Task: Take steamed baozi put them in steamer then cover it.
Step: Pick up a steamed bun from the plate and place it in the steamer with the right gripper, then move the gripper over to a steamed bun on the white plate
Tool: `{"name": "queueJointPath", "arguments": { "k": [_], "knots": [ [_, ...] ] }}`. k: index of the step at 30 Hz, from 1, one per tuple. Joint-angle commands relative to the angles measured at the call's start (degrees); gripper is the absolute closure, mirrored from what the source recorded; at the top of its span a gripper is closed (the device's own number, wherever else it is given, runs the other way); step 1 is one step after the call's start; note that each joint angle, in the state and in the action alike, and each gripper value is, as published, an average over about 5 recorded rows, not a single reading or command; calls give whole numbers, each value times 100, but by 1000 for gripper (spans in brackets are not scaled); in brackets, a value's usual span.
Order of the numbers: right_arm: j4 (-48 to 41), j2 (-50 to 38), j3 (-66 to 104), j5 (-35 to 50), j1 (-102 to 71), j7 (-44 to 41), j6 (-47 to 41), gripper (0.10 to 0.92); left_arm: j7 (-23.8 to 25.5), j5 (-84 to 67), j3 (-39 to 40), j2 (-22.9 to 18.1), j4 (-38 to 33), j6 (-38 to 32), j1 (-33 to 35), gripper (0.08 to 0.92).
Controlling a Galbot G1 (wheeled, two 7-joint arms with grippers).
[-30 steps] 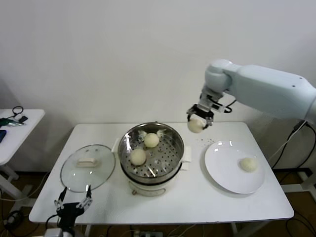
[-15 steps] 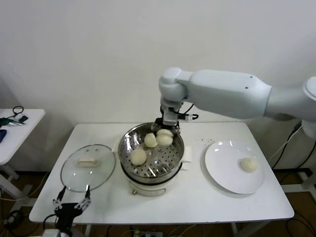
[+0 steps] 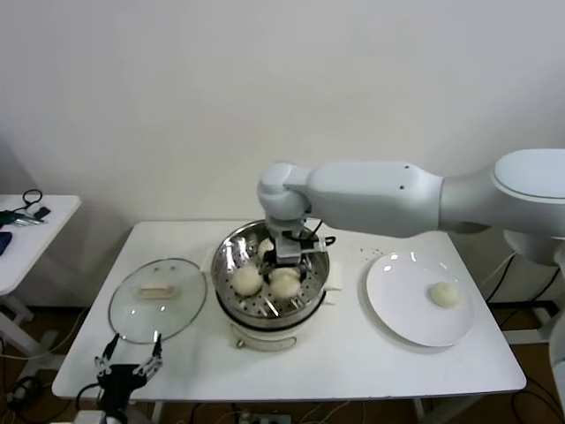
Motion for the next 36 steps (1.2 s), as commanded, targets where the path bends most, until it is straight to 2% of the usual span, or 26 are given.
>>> {"name": "queueJointPath", "arguments": {
  "k": [1, 8, 14, 26, 30, 36],
  "knots": [
    [101, 107, -131, -123, -222, -3, 7, 296, 11, -17, 8, 67, 12, 99, 16, 177],
    [63, 110, -118, -234, -347, 102, 20, 285, 7, -15, 5, 85, 54, 114, -9, 177],
    [-60, 71, 26, -468, -323, 163, 153, 209, 2, -12, 13, 104, 66, 115, -22, 177],
    [-263, -366, 246, -276, 353, 368, 145, 203, -16, 11, 53, 50, 48, 109, 27, 177],
    [-355, -827, -71, 222, 855, 530, -742, 203, -16, 61, 93, 5, 15, 113, 35, 177],
    [-301, -1819, -1024, 1861, 1461, 660, -2765, 203, -25, 167, 149, 27, -35, 83, 72, 177]
  ]
}}
